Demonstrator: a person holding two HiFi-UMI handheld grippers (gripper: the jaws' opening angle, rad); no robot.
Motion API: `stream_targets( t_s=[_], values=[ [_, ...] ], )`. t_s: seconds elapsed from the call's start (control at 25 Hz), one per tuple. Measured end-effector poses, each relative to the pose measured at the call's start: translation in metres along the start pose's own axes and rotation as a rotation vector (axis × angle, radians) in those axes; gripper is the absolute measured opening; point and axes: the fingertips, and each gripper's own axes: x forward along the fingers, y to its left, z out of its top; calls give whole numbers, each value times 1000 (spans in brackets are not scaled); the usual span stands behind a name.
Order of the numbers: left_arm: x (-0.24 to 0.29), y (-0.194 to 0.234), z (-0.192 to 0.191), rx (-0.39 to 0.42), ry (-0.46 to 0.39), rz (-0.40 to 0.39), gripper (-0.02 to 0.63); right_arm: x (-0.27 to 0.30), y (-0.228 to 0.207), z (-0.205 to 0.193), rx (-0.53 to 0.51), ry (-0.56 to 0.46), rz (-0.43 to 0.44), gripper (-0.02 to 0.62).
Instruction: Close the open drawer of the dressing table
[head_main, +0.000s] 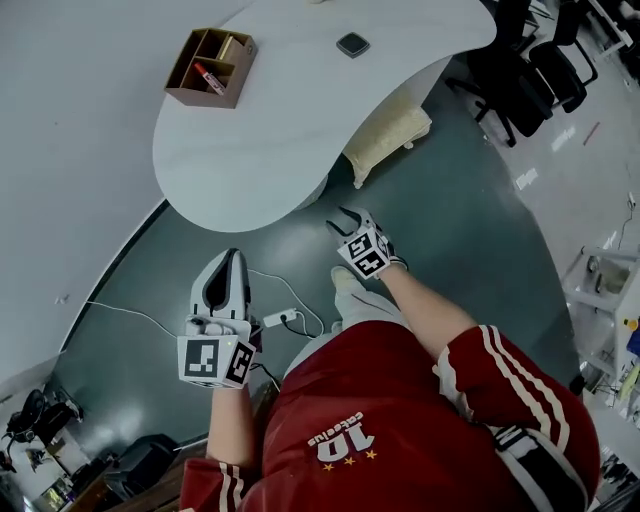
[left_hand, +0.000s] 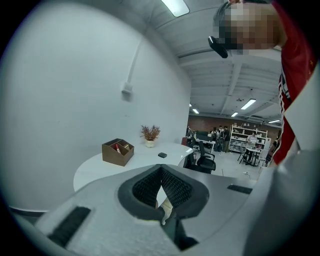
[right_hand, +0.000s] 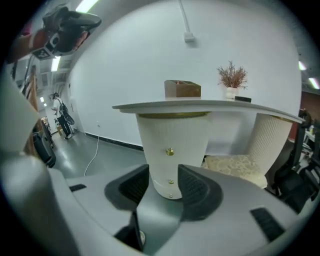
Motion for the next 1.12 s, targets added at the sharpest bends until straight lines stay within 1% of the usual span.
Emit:
stream_targets(
  t_s=[0.16, 0.28, 0.36, 0.48, 0.56, 0.64, 0.76, 0.92, 1.12],
  values=[
    [-25, 6, -6, 1, -37, -5, 5, -48, 22, 1, -20, -8, -8, 183],
    [-46, 10, -1, -8, -81, 13, 5, -83, 37, 5, -54, -14, -3, 183],
    [-62, 8, 6, -1, -107, 21, 5, -106, 43, 13, -70, -31, -17, 183],
    [-90, 0, 15, 18, -138, 11, 5, -140, 54, 26, -74, -50, -51, 176],
    [-110, -6, 22, -4, -172, -2, 5, -162, 61, 42, -84, -69, -65, 172],
    [-130, -11, 26, -20, -197, -7, 5, -184, 69, 60, -87, -106, -78, 172],
    [-164, -19, 28, -19, -211, 2, 5, -221, 81, 93, -71, -198, -116, 164],
    [-208, -21, 41, -96, -267, -1, 5, -262, 93, 127, -40, -295, -144, 163],
    [-255, -26, 61, -50, -312, 30, 5, -311, 113, 181, 7, -434, -168, 160]
  ],
)
